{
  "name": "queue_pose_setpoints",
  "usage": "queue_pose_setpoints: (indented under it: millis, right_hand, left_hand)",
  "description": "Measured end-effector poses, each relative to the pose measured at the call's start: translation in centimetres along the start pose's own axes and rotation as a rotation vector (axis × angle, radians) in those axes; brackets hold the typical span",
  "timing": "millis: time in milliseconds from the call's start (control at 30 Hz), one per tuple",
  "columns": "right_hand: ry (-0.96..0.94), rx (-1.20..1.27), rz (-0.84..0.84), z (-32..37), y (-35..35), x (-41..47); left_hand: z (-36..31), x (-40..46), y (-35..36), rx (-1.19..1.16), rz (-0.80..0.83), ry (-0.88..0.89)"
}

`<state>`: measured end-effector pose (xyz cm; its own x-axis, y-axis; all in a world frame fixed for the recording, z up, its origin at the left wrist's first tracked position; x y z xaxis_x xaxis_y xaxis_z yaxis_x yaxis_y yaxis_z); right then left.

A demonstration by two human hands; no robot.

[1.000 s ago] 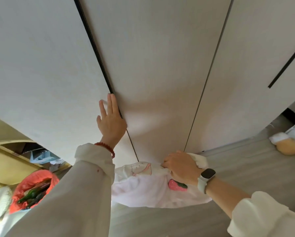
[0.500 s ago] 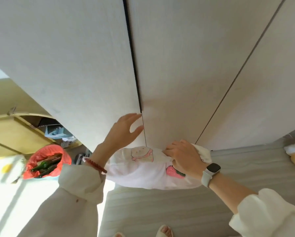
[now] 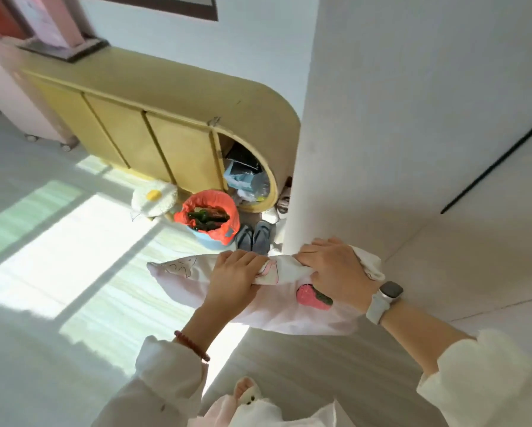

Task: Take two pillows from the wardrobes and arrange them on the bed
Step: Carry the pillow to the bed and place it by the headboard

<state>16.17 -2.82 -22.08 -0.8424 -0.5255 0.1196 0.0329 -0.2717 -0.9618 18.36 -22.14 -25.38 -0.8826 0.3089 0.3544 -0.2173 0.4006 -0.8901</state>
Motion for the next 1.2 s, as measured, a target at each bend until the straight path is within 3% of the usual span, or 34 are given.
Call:
queue_pose_setpoints:
  millis: [300,633,900,1200]
  right_hand:
    - [-0.535,0.052,0.145,18.6,8.1,15.9]
    - [-1.231,0.186,0.163,44.0,16.6,24.0]
    - [-1.649,0.360,0.192,62.3,19.9,20.6]
    - [-2.041,0.599,0.160,83.1,22.9,8.8]
  left_hand:
    - [14.5,-13.0,-10.0,0.167,-0.246,-0.571]
    - [23.5,-29.3,-18.5,0.570,-0.380,-1.229]
    - [22.3,-40.6,-23.9,0.779,-0.541,-1.693]
    - [18.9,-56.8,-31.6,0.976,-0.734,-2.043]
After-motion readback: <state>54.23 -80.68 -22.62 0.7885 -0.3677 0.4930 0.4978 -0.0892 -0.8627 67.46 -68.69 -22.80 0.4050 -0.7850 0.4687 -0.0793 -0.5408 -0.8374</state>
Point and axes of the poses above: each hand's wrist, its own x-axis towards the middle knuckle, its own y-axis out of the palm, z = x × y, the point moved 1 cm from there along x, towards the middle knuckle, and after that the axes turned 5 degrees about -z, right-handed, at the moved point
